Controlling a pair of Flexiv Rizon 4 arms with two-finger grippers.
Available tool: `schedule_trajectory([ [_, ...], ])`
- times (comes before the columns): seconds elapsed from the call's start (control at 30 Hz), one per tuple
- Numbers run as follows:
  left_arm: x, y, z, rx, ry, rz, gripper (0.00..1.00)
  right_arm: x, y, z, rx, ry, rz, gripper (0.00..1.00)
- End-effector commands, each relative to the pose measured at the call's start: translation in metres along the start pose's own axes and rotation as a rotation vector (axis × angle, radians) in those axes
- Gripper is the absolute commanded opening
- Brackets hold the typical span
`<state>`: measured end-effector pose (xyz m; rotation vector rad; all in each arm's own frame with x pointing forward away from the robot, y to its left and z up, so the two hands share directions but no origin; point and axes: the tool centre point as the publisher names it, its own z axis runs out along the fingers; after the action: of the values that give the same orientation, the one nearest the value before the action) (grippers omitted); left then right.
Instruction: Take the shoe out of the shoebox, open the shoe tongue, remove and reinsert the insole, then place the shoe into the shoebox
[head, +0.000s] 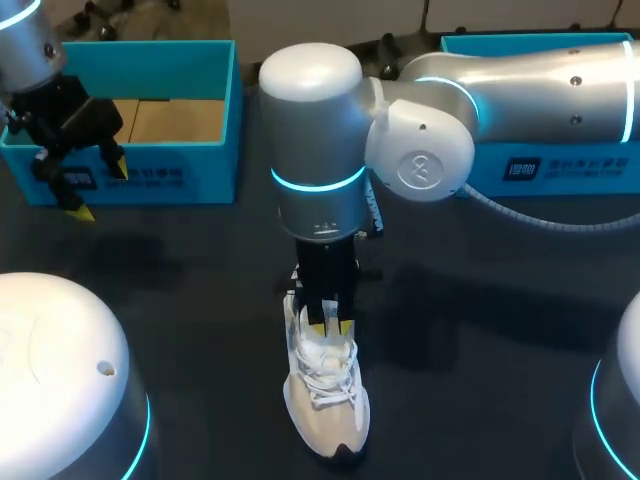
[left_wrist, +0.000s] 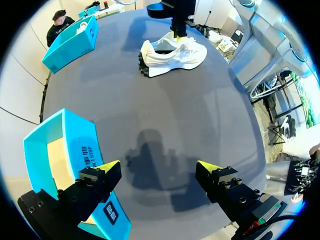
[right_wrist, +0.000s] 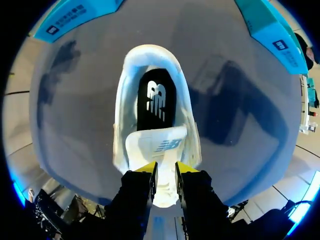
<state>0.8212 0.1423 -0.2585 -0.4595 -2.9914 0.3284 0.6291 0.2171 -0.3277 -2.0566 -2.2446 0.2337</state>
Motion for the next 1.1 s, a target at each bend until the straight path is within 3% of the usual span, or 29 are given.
schedule_trajectory([
  [0.03,0.0,0.0,-0.001,-0.001,0.002,0.001,1.0,0.004,0.003,0.003,-0.007,0.005,-0.024,0.23],
  [0.2,0.0,0.0,-0.001,-0.001,0.002,0.001,1.0,0.006,0.02,0.018,-0.014,0.049,-0.066,0.24],
  [0.4,0.0,0.0,-0.001,-0.001,0.002,0.001,1.0,0.008,0.027,0.022,-0.031,0.084,-0.091,0.25],
  [0.63,0.0,0.0,-0.001,-0.001,0.002,0.001,1.0,0.003,0.023,-0.015,-0.056,0.033,-0.153,0.27],
  [0.83,0.0,0.0,-0.001,-0.001,0.002,0.001,1.0,-0.006,0.035,-0.048,-0.077,-0.024,-0.38,0.28],
  [1.1,0.0,0.0,-0.001,-0.001,0.002,0.001,1.0,-0.018,0.056,-0.064,-0.153,-0.054,-0.856,0.45],
])
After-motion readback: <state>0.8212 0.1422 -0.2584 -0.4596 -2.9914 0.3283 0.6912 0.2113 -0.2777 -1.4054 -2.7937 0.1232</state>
